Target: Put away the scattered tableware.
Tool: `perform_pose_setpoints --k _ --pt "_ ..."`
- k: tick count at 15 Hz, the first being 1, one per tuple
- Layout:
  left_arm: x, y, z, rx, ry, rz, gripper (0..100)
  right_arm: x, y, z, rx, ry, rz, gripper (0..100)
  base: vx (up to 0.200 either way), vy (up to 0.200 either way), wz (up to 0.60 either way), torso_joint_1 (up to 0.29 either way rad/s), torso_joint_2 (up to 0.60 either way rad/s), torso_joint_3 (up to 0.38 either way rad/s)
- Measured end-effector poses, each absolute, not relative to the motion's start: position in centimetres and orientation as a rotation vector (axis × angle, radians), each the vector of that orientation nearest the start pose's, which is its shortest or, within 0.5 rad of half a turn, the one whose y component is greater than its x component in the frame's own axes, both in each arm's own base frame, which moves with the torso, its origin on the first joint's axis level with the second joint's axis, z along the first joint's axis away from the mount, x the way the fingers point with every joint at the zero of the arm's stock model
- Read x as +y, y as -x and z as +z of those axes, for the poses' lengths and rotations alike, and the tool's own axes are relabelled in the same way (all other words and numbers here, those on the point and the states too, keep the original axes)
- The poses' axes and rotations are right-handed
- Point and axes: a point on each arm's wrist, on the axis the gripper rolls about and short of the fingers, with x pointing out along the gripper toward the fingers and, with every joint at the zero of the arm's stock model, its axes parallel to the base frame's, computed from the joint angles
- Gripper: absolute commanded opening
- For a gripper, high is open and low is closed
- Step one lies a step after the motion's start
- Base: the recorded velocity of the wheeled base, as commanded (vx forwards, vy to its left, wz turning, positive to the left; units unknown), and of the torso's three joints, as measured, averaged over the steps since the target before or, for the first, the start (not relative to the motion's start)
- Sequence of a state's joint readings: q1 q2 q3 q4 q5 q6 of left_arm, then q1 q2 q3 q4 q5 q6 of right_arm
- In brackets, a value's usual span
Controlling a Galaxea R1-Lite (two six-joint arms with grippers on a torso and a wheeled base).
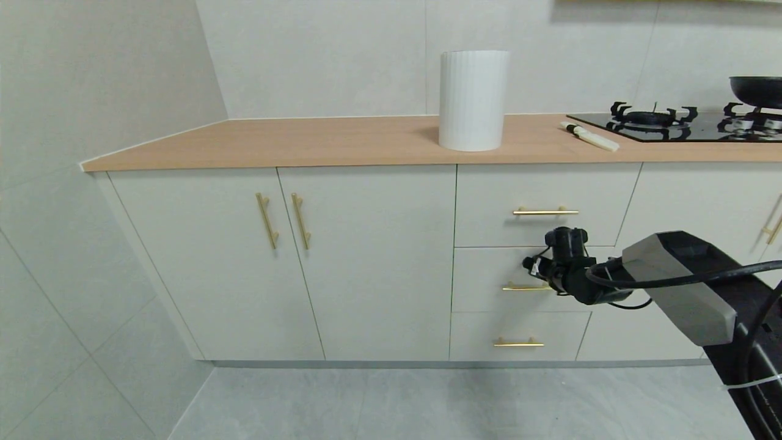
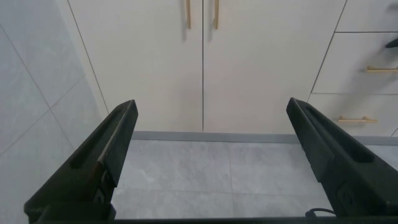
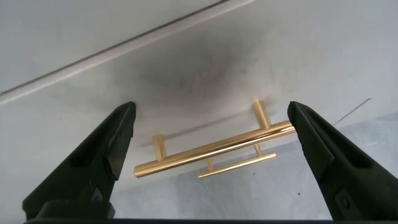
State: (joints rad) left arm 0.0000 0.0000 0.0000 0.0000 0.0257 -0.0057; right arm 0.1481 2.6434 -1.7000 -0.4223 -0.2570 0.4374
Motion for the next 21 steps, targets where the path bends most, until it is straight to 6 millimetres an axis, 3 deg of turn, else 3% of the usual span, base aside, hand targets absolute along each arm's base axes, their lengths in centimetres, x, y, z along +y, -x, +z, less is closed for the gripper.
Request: perform_pose_setpoints --k 2,6,10,13,16,21 --pt "0.1 2.3 7.5 0.0 0.006 0.025 100 7.2 -48.8 0.8 0.528 -0.307 -0.21 100 0.0 0.0 0.0 0.0 0.0 0.0" --pt "0.1 2.3 7.5 0.0 0.006 0.025 100 8.0 -42.1 7.8 0.532 -0.291 -0.166 100 0.0 0.0 0.0 0.0 0.0 0.0" --pt "0.1 2.3 7.5 0.0 0.006 0.025 100 7.0 -32.1 17.1 0.398 -0.274 -0.101 100 0.0 0.0 0.0 0.0 0.0 0.0" --pt "0.1 2.3 7.5 0.0 0.006 0.026 100 5.2 -24.1 21.4 0.272 -0.221 -0.064 100 0.0 0.0 0.0 0.0 0.0 0.0" --pt "0.1 2.3 7.5 0.0 0.006 0.026 100 2.4 -15.6 22.9 0.127 -0.148 -0.082 100 0.0 0.0 0.0 0.0 0.0 0.0" --pt "0.1 2.3 7.5 0.0 0.006 0.026 100 0.0 -4.2 20.4 -0.007 -0.009 -0.14 100 0.0 0.0 0.0 0.0 0.0 0.0"
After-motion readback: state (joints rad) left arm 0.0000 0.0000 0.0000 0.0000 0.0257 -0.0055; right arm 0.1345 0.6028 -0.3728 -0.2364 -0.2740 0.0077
